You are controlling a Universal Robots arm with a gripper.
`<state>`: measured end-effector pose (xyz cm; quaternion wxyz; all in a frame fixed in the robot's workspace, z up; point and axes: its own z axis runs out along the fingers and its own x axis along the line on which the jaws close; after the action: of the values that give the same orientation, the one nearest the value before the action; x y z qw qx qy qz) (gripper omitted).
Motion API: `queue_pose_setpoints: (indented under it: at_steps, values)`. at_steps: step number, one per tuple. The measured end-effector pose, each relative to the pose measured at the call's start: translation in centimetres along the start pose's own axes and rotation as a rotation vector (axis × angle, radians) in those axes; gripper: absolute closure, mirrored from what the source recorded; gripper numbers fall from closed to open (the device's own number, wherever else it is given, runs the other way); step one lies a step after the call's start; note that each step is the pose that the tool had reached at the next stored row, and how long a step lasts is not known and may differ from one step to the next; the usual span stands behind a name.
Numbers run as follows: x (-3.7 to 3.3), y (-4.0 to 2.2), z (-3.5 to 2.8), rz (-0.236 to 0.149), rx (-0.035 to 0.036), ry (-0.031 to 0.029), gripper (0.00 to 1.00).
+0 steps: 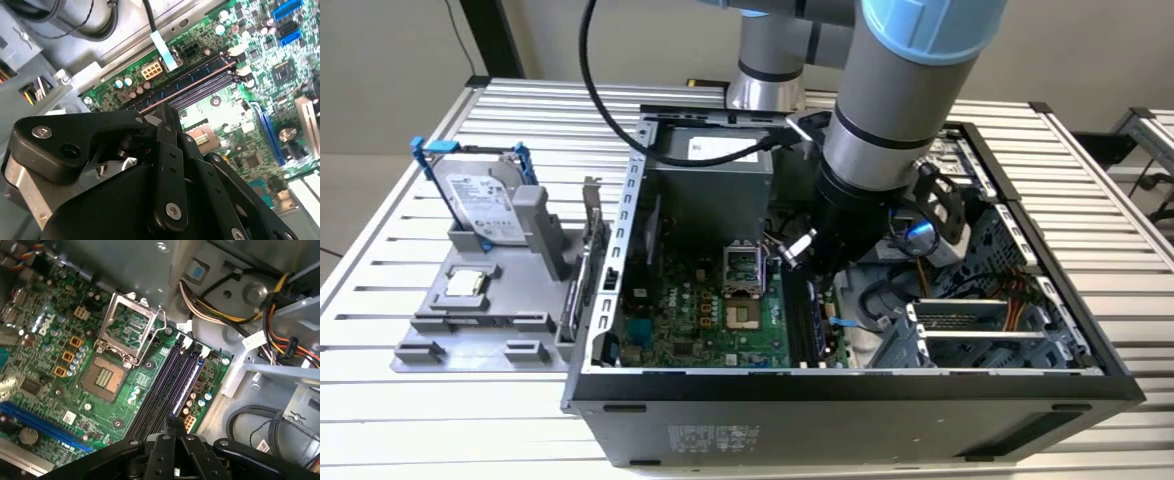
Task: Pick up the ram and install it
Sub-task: 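Press down the ram until it locks into place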
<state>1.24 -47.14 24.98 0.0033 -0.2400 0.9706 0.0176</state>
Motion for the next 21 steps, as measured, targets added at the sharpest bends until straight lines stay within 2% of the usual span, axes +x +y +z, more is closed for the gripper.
queue_pose_setpoints:
  at_steps: [14, 21]
  values:
    - [0.00, 0.00, 0.00, -0.255, -0.0095, 0.0051, 1.00]
    - [0.00, 0.00, 0.00, -0.376, -0.0167, 0.0048, 1.00]
